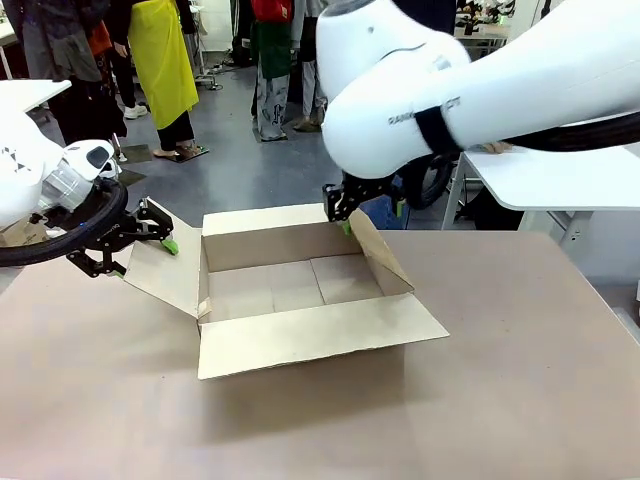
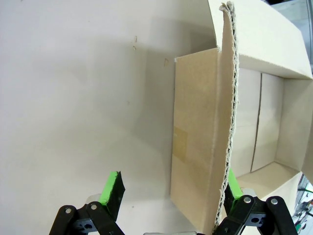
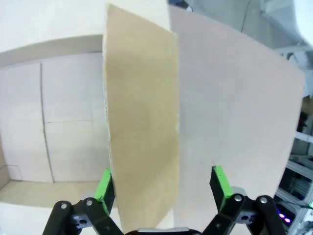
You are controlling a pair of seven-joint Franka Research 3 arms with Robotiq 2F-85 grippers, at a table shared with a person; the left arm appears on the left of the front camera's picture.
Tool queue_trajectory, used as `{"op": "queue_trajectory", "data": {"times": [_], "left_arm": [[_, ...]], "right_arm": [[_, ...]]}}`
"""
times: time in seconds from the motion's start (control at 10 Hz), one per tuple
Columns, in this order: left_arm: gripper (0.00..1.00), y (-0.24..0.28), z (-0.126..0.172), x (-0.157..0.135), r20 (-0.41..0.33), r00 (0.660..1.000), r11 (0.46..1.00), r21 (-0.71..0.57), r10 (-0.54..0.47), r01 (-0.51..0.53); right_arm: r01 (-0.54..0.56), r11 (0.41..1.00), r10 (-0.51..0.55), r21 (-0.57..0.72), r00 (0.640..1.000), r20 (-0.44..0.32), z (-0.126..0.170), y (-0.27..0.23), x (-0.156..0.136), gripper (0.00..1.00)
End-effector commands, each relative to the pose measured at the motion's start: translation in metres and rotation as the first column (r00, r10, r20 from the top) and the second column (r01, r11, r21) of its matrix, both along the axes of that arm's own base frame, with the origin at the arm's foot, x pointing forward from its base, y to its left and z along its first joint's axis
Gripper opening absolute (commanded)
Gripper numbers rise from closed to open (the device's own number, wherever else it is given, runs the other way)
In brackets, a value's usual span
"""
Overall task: Pack the gift set into the box.
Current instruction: Place both hands on the side flaps of the Package Box and spread them outward.
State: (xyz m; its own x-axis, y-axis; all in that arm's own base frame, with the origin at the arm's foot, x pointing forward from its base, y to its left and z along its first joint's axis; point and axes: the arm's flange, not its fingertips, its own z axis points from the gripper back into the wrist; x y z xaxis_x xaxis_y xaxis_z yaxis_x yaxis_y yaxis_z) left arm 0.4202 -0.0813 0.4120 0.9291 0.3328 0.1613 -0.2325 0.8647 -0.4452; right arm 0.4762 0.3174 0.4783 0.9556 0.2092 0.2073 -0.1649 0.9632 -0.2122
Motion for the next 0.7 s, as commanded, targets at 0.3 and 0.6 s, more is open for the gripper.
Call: {"op": "queue_trajectory", "data": {"times": [0.3, 0.6], "left_arm": [[1.00, -0.001, 0.001, 0.000, -0.013, 1.000, 1.000, 0.015, 0.011, -0.011], [1.00, -0.001, 0.001, 0.000, -0.013, 1.000, 1.000, 0.015, 0.011, -0.011]], "right_arm": [[0.009, 0.979, -0.006, 0.203, 1.000, -0.016, -0.005, -0.106, 0.002, 1.00], [-0.003, 0.936, -0.013, 0.352, 0.999, 0.041, -0.024, -0.155, 0.002, 1.00]]}}
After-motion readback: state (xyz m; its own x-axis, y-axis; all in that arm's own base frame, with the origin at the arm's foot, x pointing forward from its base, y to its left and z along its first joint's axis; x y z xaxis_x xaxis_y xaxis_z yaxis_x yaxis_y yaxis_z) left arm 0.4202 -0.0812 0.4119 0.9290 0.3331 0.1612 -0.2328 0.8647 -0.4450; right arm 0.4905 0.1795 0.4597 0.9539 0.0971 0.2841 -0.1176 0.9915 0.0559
